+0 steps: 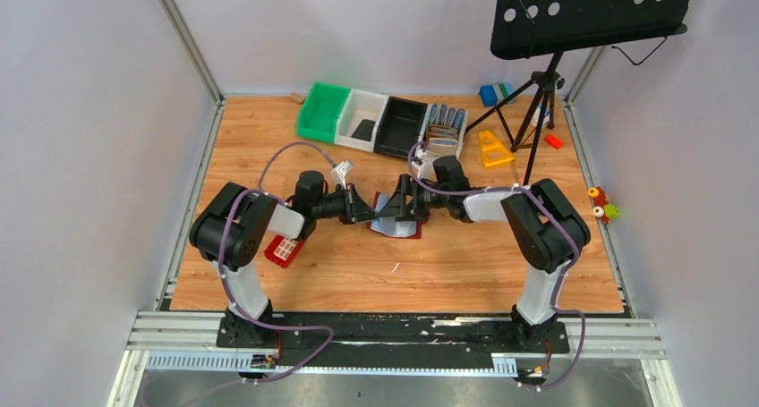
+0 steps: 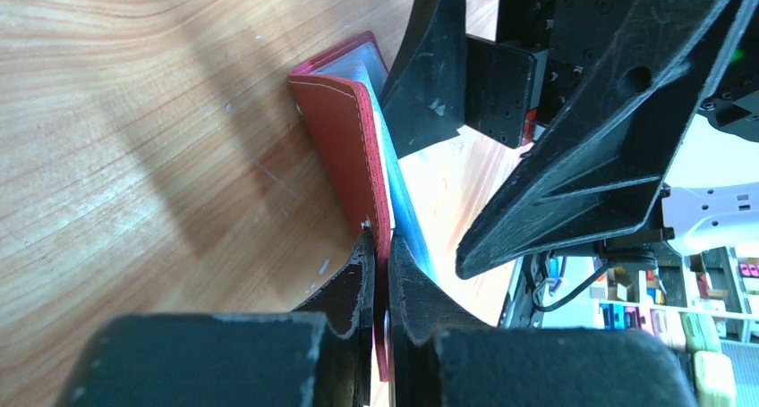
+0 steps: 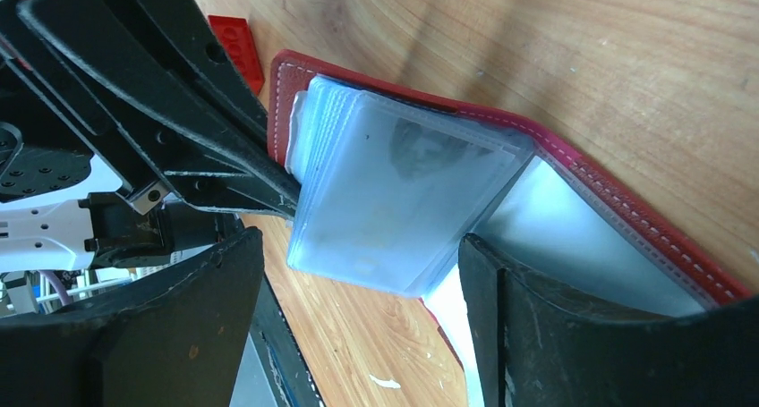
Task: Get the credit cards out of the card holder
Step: Remove the credit card from the card holder.
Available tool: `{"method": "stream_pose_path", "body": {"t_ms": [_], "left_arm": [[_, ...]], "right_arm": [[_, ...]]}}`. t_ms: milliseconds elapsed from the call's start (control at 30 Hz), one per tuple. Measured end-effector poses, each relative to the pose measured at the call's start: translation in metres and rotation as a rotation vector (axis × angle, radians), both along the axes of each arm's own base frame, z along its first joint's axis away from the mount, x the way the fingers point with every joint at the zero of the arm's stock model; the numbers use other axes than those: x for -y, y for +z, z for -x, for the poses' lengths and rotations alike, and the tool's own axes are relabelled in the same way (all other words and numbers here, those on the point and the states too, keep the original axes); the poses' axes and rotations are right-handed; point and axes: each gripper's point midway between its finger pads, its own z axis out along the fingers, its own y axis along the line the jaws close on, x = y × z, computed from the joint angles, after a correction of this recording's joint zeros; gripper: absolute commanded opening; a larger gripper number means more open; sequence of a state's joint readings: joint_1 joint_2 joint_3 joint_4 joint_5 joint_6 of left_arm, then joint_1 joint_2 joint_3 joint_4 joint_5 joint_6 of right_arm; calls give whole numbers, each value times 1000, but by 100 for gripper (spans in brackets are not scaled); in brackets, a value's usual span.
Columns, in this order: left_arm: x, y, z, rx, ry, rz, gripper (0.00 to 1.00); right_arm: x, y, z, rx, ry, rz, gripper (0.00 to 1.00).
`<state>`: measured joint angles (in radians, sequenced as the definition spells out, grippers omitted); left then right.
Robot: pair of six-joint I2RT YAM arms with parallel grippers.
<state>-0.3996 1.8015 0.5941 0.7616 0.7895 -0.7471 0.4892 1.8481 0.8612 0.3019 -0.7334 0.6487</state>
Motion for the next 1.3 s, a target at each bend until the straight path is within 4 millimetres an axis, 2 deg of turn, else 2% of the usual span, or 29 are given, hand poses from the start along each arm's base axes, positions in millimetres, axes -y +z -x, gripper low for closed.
{"method": "stream_pose_path", "body": {"t_ms": [100,233,333,500,633,767,933,1300], "left_arm": [[1,4,0,9,-2,17,3],[1,5,2,8,-1,28,3],[1,4,2,4,3,23,3],[-1,-1,2,-6,8,5,6],[-2,-3,2,-8,10,-3,7],[-3,-6,3,-18,11,-10,7],[-3,-6,3,-18,11,-12,7],[-3,-6,3,-18,11,-12,7]], "right_arm": [[-3,-1,1,-5,-1,15,77],[-3,-5,3,-15,-4,34,62],[-2,-7,4,-25,-6,44,62],[-2,-7,4,-24,-5,42,53],[-1,-6,3,-24,-6,37,64],[6,-13,6,-41,-17,39,64],[9,-11,6,-38,-17,27,72],[12,-7,4,-20,-15,18,77]]}}
